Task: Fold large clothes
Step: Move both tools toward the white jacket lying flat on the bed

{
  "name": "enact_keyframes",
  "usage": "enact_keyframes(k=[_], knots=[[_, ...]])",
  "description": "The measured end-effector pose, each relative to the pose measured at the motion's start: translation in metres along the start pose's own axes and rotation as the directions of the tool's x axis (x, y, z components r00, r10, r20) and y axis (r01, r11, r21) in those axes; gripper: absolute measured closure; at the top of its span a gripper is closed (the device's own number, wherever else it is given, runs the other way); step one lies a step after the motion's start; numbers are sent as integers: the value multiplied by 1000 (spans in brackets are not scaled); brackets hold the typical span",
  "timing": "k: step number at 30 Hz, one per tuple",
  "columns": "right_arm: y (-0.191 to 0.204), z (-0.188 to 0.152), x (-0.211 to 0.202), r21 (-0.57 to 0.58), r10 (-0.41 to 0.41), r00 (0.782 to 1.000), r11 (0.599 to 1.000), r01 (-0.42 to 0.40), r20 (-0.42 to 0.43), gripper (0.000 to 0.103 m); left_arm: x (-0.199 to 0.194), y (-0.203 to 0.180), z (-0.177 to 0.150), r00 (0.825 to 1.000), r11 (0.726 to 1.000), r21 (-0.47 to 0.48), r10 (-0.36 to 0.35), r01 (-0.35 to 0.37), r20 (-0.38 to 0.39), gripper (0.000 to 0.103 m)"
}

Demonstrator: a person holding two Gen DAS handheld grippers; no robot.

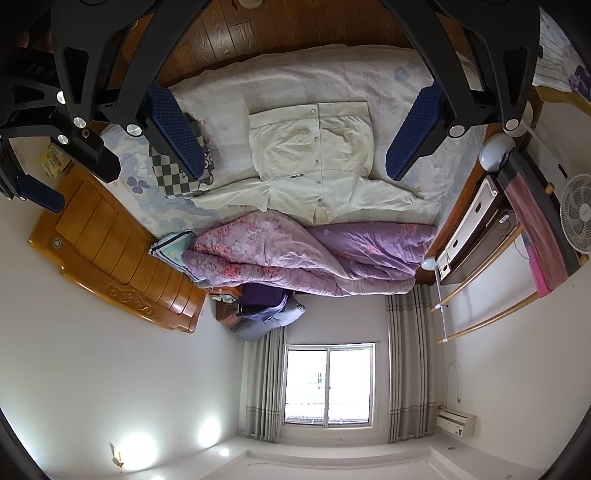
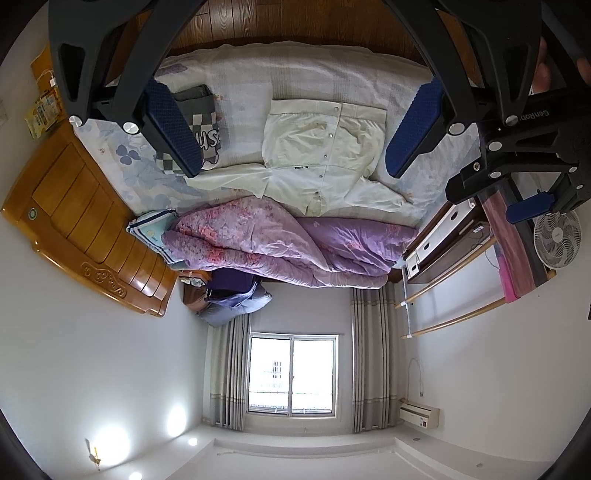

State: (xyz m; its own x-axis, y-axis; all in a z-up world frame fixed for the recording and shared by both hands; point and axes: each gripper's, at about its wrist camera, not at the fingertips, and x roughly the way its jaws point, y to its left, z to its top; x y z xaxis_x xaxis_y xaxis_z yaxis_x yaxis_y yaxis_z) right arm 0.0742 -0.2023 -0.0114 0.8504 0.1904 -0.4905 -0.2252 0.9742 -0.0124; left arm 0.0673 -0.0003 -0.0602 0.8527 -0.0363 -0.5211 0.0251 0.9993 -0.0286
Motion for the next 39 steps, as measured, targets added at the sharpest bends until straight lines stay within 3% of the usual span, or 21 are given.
enact_keyframes(k=[13,23,28,32,39], knots=[[-49,44,102,-20,108,993,994,-109,-53,7,105,-31,57,993,994,-32,98,-100,-72,5],[-68,76,207,-30,239,960,969,-246,-145,7,201,-18,100,958,971,-86,204,-225,-204,5],[-46,77,262,-30,279,936,956,-292,-214,7,248,14,97,933,957,-90,245,-277,-265,5],[-17,76,309,-35,276,922,955,-296,-273,7,292,62,87,921,956,-106,229,-274,-315,5],[53,75,417,-4,240,903,966,-259,-355,7,385,166,69,915,968,-105,174,-226,-363,5]])
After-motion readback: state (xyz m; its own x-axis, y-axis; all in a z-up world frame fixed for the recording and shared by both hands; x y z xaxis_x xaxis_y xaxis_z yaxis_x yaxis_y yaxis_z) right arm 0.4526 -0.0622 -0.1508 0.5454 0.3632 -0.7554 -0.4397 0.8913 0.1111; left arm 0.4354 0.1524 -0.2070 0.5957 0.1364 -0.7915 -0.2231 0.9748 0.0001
